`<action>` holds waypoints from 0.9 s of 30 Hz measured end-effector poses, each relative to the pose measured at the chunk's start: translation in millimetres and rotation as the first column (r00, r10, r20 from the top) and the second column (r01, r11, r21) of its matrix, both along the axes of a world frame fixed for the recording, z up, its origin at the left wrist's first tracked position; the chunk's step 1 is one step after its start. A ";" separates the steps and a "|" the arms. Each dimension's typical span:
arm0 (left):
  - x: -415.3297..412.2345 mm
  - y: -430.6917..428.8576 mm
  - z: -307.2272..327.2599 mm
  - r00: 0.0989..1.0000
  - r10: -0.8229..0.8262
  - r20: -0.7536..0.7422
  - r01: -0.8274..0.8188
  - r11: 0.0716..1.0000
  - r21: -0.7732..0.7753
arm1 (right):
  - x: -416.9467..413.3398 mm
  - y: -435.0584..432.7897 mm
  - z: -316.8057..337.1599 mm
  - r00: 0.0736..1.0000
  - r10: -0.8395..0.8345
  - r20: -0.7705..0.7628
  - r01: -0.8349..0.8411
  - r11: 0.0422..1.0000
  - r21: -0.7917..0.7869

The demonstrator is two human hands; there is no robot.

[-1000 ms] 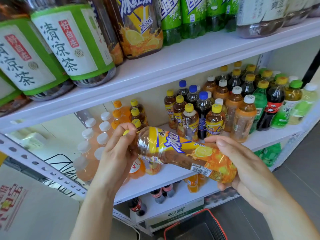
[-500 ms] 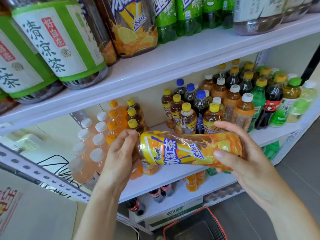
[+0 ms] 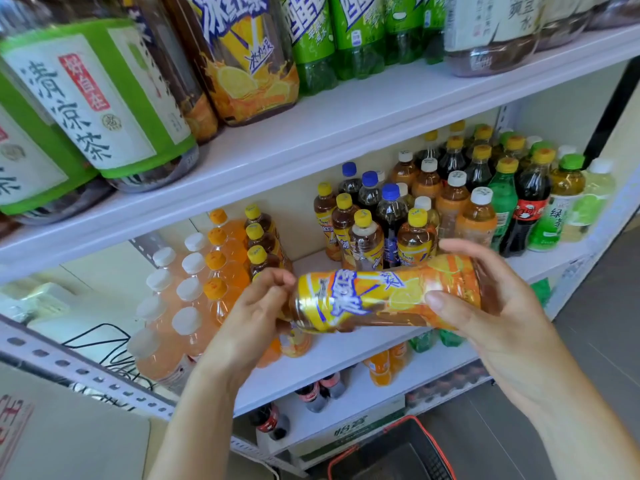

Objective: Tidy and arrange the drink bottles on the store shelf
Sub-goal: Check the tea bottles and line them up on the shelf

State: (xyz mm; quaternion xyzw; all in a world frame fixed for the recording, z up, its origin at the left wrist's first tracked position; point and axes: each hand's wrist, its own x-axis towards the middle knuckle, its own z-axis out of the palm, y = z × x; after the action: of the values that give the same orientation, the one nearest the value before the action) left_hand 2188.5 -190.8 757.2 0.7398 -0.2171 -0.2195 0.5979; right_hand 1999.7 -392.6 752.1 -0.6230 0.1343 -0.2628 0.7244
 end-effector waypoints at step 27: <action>-27.6 12.4 -36.3 0.962 -0.186 -0.200 0.162 0.978 -0.134 | 16.0 -16.7 2.5 0.975 -0.178 -0.130 0.174 0.984 -0.041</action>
State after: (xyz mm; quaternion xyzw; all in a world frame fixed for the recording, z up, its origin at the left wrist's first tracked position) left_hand 2160.9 -178.4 721.0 0.6542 -0.2289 -0.3357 0.6379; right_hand 2015.7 -409.3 754.6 -0.6353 0.2331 -0.2859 0.6785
